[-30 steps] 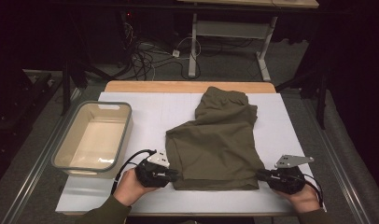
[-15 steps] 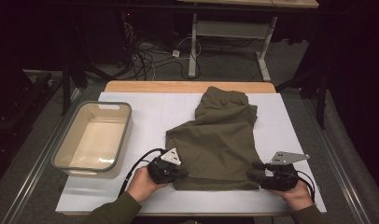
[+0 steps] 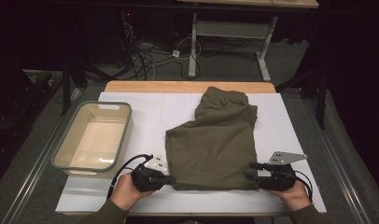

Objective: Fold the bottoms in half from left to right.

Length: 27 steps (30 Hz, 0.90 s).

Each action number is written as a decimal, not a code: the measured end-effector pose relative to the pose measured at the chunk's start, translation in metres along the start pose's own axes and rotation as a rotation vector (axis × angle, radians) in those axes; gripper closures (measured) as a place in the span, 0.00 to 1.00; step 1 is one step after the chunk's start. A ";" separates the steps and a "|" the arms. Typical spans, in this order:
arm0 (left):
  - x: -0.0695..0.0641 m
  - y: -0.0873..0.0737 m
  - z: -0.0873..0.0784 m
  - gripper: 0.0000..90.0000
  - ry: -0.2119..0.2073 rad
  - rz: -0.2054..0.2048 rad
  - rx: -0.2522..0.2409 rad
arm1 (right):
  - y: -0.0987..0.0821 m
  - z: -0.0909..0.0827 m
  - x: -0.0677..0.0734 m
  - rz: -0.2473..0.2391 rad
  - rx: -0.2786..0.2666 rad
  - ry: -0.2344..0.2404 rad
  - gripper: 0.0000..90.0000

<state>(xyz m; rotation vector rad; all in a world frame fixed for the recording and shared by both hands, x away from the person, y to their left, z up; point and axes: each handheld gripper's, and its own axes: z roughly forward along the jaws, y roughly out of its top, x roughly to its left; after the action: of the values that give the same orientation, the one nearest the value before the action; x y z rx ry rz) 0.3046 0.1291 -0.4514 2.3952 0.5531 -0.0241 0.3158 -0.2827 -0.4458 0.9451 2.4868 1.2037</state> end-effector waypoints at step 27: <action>0.055 0.004 -0.011 0.40 0.093 -0.210 -0.203 | 0.037 0.042 0.019 -0.012 -0.033 0.108 0.47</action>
<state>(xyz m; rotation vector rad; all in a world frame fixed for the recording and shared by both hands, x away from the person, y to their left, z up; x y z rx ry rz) 0.3549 0.1540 -0.4491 2.1416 0.8100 0.0490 0.3372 -0.2280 -0.4424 0.8783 2.5420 1.3215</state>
